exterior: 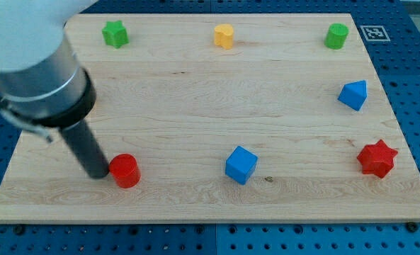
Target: Slightly push the red circle to the upwards
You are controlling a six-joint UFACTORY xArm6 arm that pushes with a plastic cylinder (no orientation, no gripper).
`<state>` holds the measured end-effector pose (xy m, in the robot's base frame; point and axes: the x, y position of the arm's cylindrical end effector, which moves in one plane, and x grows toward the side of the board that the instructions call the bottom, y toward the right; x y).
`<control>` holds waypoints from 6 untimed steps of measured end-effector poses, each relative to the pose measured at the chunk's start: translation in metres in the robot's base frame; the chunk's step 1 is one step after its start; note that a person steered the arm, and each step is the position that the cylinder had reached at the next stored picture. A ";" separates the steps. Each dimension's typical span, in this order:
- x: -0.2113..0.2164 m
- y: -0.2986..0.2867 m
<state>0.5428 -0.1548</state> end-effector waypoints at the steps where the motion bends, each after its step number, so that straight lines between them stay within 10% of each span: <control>1: -0.027 0.032; 4: 0.059 0.000; 6: -0.028 0.124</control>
